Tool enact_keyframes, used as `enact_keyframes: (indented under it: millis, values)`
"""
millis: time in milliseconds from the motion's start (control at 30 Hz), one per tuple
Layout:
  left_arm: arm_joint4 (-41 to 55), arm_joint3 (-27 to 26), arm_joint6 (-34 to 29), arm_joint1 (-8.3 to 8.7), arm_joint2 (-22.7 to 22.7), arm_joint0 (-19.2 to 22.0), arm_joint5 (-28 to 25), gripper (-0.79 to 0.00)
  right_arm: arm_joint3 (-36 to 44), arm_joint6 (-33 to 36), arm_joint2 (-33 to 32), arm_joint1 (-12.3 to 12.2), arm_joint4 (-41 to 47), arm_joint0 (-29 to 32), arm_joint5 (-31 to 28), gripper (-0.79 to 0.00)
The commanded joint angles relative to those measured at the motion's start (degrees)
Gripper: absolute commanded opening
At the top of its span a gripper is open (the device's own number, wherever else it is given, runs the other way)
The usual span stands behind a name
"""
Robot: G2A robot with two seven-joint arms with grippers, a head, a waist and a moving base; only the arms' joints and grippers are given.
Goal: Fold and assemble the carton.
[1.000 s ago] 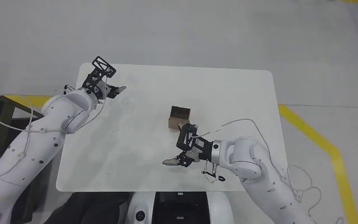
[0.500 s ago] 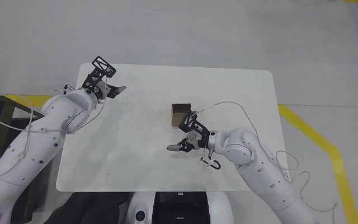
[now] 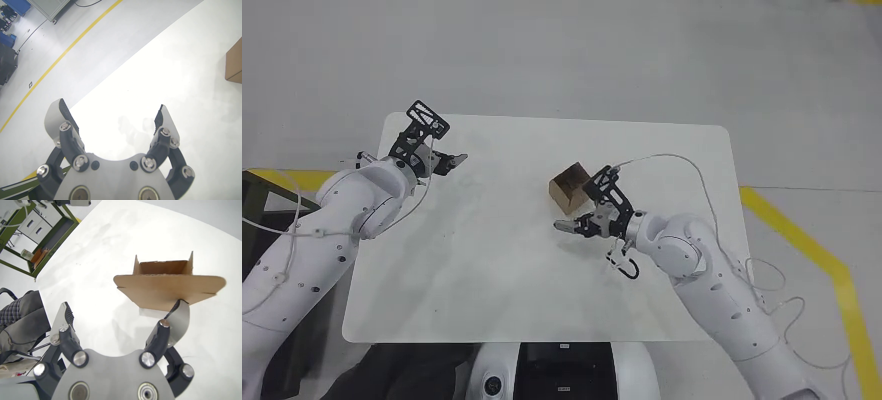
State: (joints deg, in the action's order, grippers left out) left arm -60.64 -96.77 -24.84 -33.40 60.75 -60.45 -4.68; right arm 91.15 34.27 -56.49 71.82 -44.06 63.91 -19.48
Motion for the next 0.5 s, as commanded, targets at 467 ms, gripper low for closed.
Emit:
enact_keyframes:
  millis: [467]
  values:
    - [0.0,0.0,0.0,0.0,0.0,0.0,0.0,0.0,1.8,-9.4,3.0,2.0,-3.5,2.0,22.1,-0.185]
